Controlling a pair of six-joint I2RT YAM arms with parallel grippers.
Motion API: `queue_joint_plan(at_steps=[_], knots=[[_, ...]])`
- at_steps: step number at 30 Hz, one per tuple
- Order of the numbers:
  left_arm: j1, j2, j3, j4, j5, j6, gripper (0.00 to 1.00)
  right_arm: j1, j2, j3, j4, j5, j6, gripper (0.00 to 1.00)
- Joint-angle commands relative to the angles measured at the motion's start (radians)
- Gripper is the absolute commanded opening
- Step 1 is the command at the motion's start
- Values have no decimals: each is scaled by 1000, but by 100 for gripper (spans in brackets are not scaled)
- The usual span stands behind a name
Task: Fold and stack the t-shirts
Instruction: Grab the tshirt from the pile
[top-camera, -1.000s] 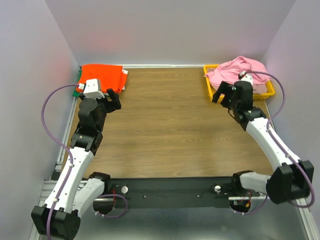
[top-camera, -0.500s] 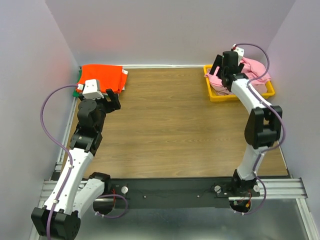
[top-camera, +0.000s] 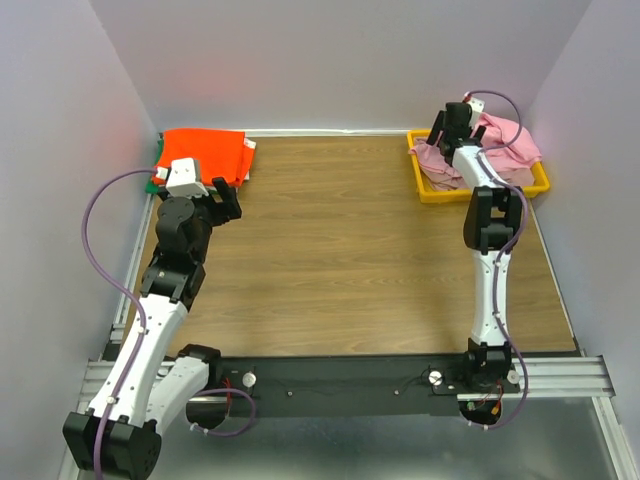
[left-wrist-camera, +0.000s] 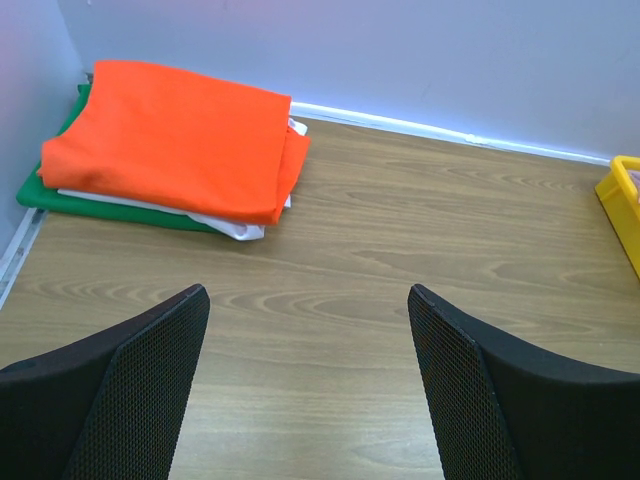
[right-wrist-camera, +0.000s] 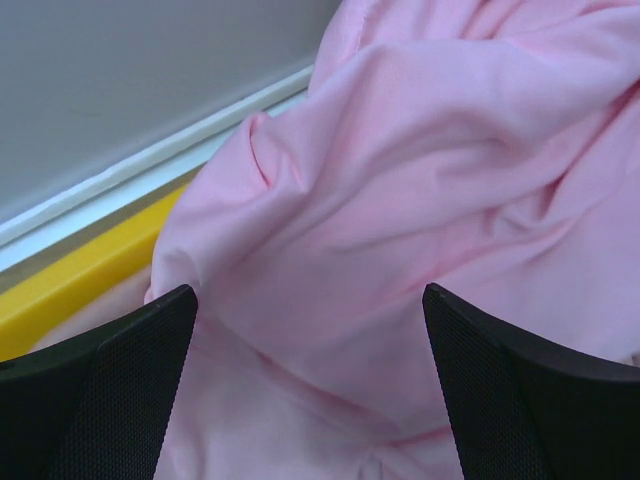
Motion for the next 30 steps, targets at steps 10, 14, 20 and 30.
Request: queue_joint_plan(at_steps=[10, 14, 20, 30], knots=[[9, 47, -5, 3, -45, 20, 88, -18, 174, 213, 13, -19, -58, 78], [9, 58, 0, 0, -43, 20, 88, -16, 154, 198, 20, -30, -87, 54], [10, 63, 3, -1, -39, 22, 88, -18, 97, 167, 38, -16, -119, 0], [12, 51, 3, -3, -14, 22, 88, -16, -219, -43, 40, 70, -177, 0]])
